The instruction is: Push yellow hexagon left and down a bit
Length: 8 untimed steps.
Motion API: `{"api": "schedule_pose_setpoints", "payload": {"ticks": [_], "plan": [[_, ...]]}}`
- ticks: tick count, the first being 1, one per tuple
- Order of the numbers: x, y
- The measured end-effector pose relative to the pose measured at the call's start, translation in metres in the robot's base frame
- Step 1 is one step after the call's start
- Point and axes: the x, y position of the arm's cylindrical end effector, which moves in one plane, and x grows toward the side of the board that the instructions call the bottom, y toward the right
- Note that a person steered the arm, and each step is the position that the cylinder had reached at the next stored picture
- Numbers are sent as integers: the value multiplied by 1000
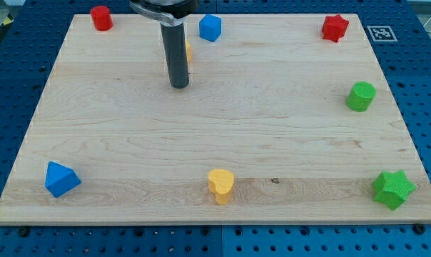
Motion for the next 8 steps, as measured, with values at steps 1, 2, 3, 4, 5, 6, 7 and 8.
{"api": "schedule_pose_setpoints", "payload": {"ticks": [1,2,3,4,5,6,7,8], "plan": [[0,0],[5,0],[19,22],[39,76],[45,131],[18,157],[-16,157],[-21,157]]}}
